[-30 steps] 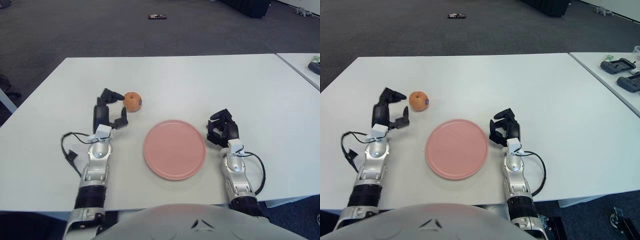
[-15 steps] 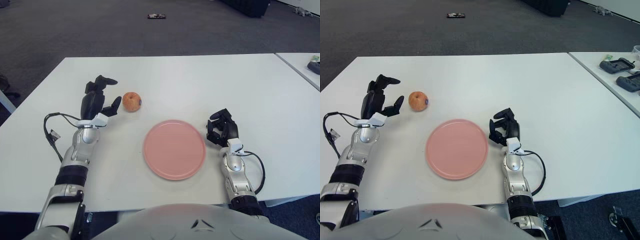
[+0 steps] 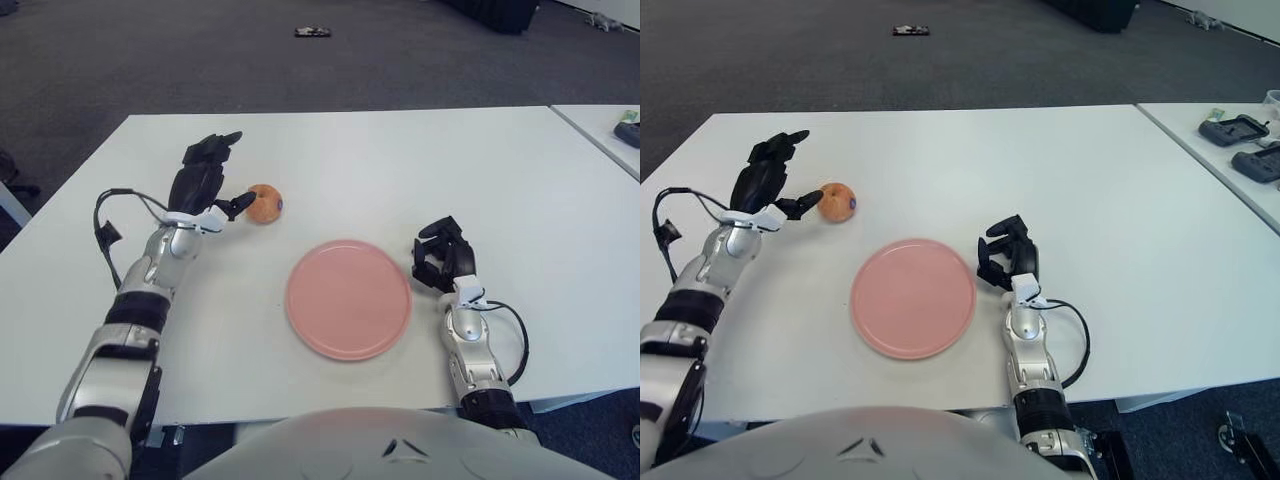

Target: Put the apple into the plate.

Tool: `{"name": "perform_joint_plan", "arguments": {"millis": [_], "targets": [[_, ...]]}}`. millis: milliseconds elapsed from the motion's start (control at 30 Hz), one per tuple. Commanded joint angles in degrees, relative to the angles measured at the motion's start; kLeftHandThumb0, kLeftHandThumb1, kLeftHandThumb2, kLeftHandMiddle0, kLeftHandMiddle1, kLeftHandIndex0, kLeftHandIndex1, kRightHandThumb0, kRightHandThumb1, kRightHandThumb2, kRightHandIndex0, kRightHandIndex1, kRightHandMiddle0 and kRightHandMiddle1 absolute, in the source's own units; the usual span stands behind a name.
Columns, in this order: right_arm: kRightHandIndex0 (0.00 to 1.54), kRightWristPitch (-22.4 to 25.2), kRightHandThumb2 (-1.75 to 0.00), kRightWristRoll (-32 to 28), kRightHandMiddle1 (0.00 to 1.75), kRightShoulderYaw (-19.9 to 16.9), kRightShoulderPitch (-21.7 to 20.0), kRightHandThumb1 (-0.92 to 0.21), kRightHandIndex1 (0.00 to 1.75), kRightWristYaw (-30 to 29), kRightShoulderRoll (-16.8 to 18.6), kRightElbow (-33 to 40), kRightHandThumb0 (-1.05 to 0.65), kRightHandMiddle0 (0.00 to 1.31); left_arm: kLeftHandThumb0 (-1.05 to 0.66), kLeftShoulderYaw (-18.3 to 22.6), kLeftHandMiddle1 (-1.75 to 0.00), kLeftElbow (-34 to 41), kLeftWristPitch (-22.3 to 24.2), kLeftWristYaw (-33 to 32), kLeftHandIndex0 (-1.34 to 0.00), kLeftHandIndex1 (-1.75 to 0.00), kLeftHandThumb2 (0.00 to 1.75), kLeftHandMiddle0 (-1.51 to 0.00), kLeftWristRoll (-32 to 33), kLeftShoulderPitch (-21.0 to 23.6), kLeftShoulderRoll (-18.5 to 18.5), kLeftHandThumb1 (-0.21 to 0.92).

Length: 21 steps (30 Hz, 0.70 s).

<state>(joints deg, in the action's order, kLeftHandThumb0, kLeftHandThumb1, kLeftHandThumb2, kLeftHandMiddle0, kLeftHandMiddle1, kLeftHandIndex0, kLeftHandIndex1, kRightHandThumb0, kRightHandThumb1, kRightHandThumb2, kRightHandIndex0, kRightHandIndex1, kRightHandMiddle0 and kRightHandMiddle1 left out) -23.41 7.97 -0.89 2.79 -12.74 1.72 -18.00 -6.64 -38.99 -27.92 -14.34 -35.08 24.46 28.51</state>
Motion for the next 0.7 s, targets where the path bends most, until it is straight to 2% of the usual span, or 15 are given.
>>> {"name": "perform_joint_plan", "arguments": {"millis": [0,333,667], "targets": [[0.55,0.22,-0.99,-0.02,1.75,-0.28,0.15,-0.58,1.53,-0.32,0.02,-0.55,-0.40,0.40,-1.03,-2.73,-0.02,-2.81,0.39,2.40,0.00,-0.07,0.88,0.00,-1.55,3.05,2.03,0.49],[0.56,-1.07,-0.99,-0.55,1.75,-0.33,0.38,-0.58,1.52,0.03,0.04,-0.63,-0.40,0.40,-1.05,-7.89,0.00,-7.24,0.91,7.49,0.00,0.00,0.84,0.00,-2.64,7.37,3.07,0.52],[0.57,-0.85,-1.00,-0.01,1.75,-0.20,0.54,-0.57,1.50,-0.32,0.01,-0.31,-0.40,0.41,-1.05,-12.72,0.00,-14.35,0.11,8.74,0.00,0.00,0.80,0.00,-3.75,11.93,2.07,0.56]]}}
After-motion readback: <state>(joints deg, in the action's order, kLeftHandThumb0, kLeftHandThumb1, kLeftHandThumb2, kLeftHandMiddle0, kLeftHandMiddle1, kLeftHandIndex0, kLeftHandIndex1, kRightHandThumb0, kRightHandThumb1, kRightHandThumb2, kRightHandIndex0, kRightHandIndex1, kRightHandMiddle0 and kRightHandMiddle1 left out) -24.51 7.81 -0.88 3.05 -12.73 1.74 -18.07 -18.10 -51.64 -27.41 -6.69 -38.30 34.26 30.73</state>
